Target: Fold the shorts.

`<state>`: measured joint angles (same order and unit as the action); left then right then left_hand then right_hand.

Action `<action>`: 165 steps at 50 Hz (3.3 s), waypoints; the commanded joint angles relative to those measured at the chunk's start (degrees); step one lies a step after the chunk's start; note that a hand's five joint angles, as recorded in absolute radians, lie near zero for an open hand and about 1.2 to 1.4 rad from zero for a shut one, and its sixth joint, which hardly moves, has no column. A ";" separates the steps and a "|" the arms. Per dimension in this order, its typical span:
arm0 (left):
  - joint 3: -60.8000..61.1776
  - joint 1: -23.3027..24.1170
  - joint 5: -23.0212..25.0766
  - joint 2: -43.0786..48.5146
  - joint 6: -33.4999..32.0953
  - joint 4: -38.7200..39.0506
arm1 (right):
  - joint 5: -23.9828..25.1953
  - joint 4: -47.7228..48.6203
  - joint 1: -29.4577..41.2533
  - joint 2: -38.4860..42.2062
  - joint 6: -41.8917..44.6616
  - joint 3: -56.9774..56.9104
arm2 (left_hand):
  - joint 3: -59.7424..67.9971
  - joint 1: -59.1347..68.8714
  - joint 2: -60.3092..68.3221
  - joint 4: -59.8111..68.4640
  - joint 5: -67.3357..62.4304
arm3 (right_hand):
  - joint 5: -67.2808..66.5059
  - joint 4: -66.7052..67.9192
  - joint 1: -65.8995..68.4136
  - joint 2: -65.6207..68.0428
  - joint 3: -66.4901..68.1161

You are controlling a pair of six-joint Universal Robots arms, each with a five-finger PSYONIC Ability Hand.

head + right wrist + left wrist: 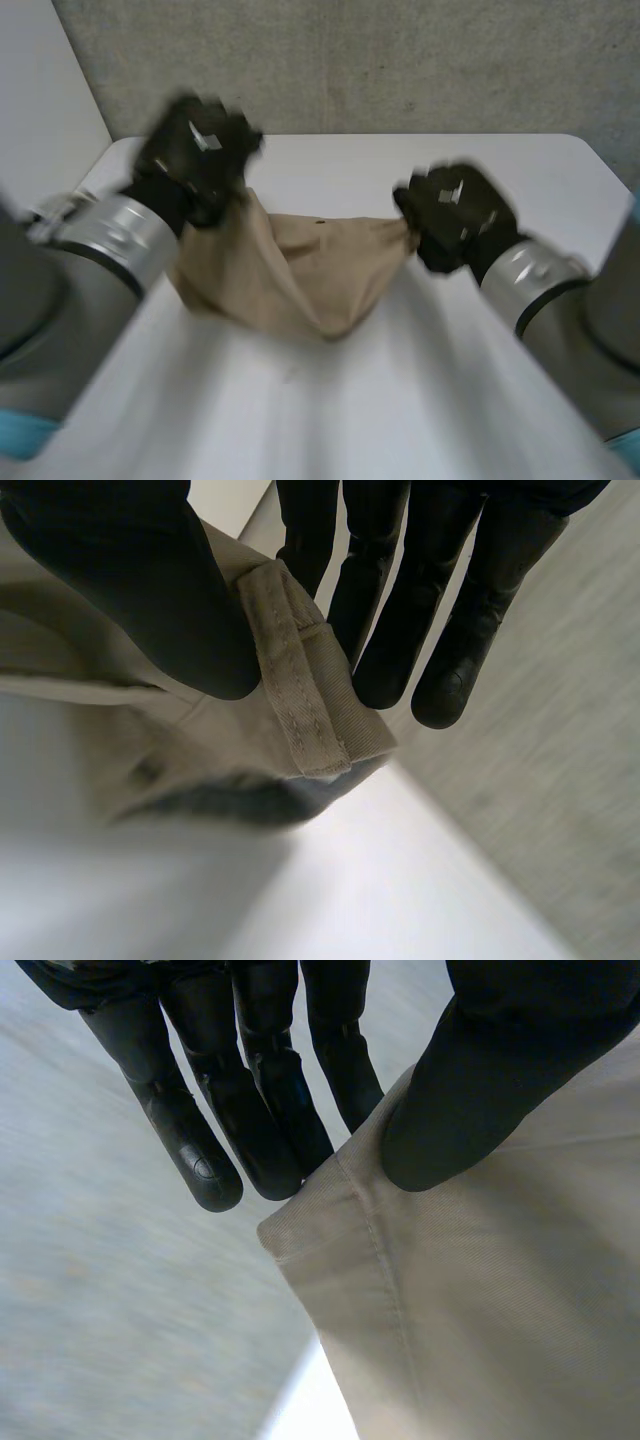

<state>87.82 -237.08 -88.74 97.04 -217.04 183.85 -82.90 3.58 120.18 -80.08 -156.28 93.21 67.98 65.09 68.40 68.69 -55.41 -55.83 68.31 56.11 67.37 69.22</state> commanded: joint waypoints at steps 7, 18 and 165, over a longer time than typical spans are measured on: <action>-9.95 -0.23 -8.90 -26.63 4.26 0.10 | -0.25 -6.91 -3.19 -20.90 -0.16 -18.23 | 12.02 14.91 11.60 11.31 -14.59 | -14.17 11.69 23.89 12.63 10.78; -14.52 2.24 -9.61 -34.72 4.70 0.02 | -0.16 -14.99 -5.48 -24.51 -0.07 -27.03 | 12.02 14.91 11.60 11.31 -14.59 | -14.17 11.69 23.89 12.63 10.78; -4.33 8.83 -14.79 29.61 38.45 0.37 | 16.72 3.02 -20.51 38.15 19.09 -26.85 | -32.19 -29.31 -32.62 -32.91 29.62 | 22.94 -25.43 -13.23 -24.49 -26.34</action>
<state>84.31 -228.38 -103.63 125.42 -178.81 185.50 -66.13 6.71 99.67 -42.58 -137.22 67.04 32.60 32.88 32.42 32.42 -21.94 -24.51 35.93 30.66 35.77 35.97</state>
